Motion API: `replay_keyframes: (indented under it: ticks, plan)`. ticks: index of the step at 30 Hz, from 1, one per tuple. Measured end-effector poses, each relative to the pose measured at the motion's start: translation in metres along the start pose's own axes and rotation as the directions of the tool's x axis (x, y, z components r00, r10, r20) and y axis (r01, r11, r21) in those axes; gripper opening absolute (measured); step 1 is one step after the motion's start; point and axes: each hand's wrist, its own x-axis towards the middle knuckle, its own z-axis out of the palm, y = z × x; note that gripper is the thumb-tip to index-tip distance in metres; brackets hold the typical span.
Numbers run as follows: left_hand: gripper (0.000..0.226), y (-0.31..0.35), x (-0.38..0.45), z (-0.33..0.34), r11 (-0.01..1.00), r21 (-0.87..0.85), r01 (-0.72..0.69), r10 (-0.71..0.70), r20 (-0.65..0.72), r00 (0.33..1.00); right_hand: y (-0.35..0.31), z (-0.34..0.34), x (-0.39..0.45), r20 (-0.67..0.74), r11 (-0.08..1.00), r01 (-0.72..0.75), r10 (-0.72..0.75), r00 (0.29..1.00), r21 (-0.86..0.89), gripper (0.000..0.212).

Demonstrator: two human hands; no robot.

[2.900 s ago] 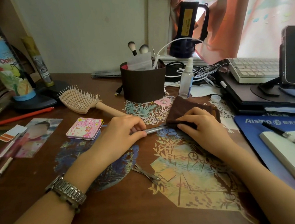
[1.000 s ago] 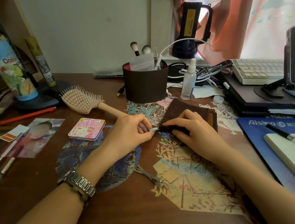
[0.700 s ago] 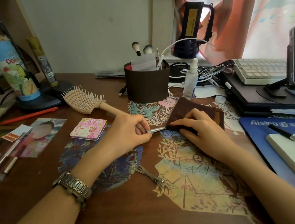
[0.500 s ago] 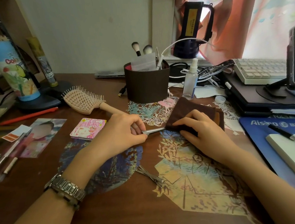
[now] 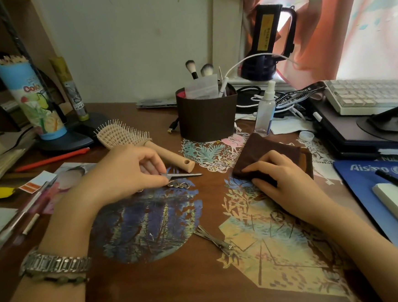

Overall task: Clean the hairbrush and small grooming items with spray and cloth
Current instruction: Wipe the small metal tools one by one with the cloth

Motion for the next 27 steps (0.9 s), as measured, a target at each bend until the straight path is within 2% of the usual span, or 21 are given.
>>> replay_keyframes:
  ticks: [3,7,14,21,27]
  plan:
    - [0.014,-0.0034,-0.0025,-0.0048,0.999,0.045,0.030,-0.031,0.027,0.999,0.0006,0.0002,0.0000,0.000,1.000,0.000,0.000,1.000,-0.002,0.030]
    - [0.015,-0.0080,-0.0045,-0.0098,0.999,-0.005,0.050,-0.050,0.006,0.999,0.0006,0.0005,0.0005,-0.001,1.000,0.003,-0.003,1.000,-0.002,0.031]
    - [0.024,-0.0096,-0.0067,-0.0104,0.999,0.021,0.028,-0.030,0.098,0.995,0.0000,0.0002,0.0005,-0.001,1.000,0.003,-0.003,1.000,0.009,0.030]
    - [0.027,-0.0083,-0.0045,-0.0069,0.996,-0.030,0.082,-0.074,0.218,0.973,-0.0004,-0.0002,-0.0001,0.006,1.000,-0.002,0.002,1.000,0.009,0.031]
    - [0.026,-0.0054,-0.0056,-0.0075,1.000,0.003,-0.003,0.003,0.122,0.993,-0.0008,-0.0008,0.0002,0.016,1.000,-0.007,0.007,1.000,0.011,0.031]
